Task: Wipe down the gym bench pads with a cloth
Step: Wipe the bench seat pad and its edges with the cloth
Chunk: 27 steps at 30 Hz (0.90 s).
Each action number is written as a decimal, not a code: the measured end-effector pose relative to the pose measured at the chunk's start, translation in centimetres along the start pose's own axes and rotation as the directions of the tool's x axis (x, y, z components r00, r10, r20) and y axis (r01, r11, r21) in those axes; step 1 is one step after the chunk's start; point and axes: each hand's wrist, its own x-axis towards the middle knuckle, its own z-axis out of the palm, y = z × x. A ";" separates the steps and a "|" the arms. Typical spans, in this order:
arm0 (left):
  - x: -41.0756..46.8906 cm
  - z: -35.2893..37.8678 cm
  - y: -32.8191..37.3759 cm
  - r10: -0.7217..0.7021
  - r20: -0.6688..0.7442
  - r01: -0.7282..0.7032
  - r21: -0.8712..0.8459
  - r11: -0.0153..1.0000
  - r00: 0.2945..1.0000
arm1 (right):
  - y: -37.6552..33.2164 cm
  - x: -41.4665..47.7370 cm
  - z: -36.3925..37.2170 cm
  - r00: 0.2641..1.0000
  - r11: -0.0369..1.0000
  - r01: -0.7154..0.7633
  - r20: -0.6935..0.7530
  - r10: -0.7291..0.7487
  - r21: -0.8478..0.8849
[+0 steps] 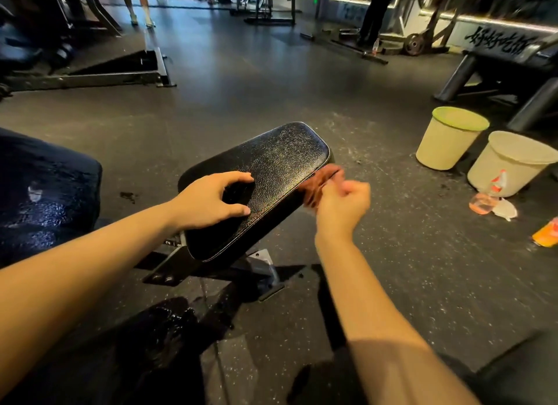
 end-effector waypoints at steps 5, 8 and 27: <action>0.2 -0.1 1.4 0.015 -0.077 -0.012 0.032 0.999 0.997 | -0.6 2.0 -0.2 1.000 0.997 -0.010 0.008 0.011 -0.080; 0.6 0.2 3.0 0.046 -0.156 -0.034 0.081 0.996 0.987 | 2.5 -4.8 -1.5 0.964 0.989 -0.119 0.229 0.137 -0.090; 3.2 2.4 8.9 0.177 -0.309 -0.145 0.124 0.982 0.934 | -8.7 11.9 -4.3 0.667 0.688 0.468 0.733 0.136 -0.554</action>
